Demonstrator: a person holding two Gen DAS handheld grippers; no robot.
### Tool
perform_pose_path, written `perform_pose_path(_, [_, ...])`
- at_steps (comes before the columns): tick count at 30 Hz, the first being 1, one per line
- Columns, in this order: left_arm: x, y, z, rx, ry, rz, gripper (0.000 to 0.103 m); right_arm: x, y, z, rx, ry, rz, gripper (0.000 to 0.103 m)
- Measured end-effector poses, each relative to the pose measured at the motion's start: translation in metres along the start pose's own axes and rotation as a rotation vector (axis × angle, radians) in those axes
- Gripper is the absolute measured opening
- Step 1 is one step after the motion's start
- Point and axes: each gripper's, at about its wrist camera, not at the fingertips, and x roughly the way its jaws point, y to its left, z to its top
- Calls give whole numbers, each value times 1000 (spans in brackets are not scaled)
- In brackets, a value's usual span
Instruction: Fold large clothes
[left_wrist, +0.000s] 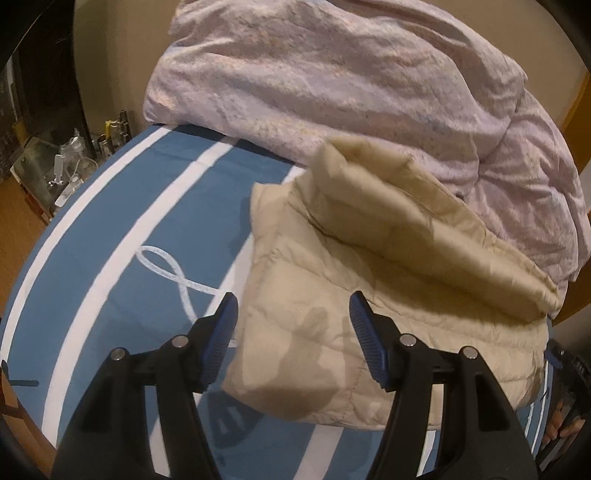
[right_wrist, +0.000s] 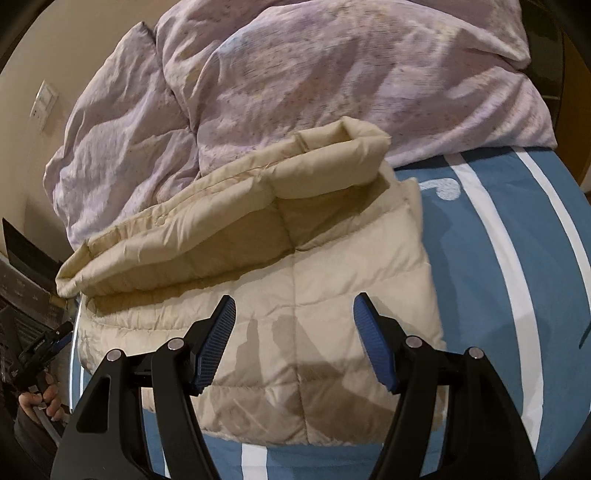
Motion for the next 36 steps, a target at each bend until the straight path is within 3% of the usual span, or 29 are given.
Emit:
perform_pose_path(13, [48,-49,16,64,17,3,63,21,17,21,-70,-21,-53,68])
perform_pose_path(25, [79,-56,44,79,-28,105,64,58,2,39,-62,-15,-142,68])
perform_pose_path(36, [111,-55,55,100,-44,188,69,84,-1,44,-102,-33,-214,76])
